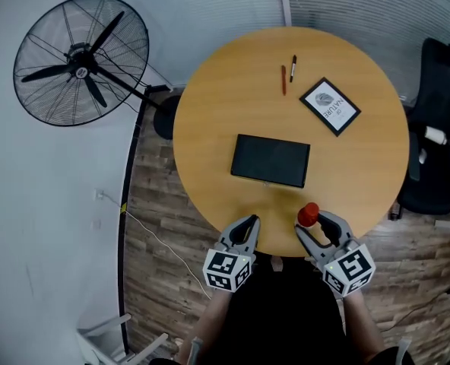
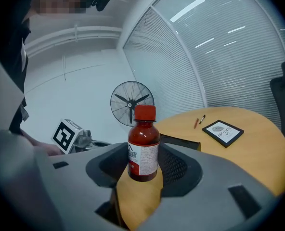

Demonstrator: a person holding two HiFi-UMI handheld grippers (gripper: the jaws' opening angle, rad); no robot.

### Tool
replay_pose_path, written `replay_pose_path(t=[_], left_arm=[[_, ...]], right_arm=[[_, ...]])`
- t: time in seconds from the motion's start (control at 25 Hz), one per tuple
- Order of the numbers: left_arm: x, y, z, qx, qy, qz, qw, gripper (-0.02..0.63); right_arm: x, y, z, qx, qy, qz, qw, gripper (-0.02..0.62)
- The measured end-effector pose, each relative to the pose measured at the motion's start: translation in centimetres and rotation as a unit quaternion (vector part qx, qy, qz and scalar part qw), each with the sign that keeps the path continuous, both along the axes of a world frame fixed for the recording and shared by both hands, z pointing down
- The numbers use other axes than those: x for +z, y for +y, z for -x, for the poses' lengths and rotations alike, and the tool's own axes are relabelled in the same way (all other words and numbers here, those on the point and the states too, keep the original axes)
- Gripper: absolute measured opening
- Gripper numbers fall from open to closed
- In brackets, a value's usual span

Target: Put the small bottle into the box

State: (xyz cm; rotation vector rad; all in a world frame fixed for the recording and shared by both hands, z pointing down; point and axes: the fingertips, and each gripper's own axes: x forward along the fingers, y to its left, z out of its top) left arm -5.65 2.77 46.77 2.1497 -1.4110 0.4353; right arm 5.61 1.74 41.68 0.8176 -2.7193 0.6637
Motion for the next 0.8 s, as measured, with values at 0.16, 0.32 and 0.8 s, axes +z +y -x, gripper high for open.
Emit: replay_pose_path(t=[0.16, 0.32, 0.8], left_arm=[[1.2, 0.1, -0.4, 0.013, -0.001, 0.011, 0.9998, 0.014], [2.5, -0.4, -0.2, 0.016, -0.003, 0.022, 0.9996, 0.028], [8.1, -4.3, 1.1, -0.015, 0.012, 0.042, 0.9989, 0.071]], right_arm=[[0.7, -0.3, 0.1, -0.003, 0.002, 0.006, 1.0, 0.206], [1.5, -0.5, 0.4, 0.0, 0.007, 0.015, 1.0, 0.206], [3.9, -0.3, 1.3, -0.012, 0.033, 0.033, 0.999, 0.206]])
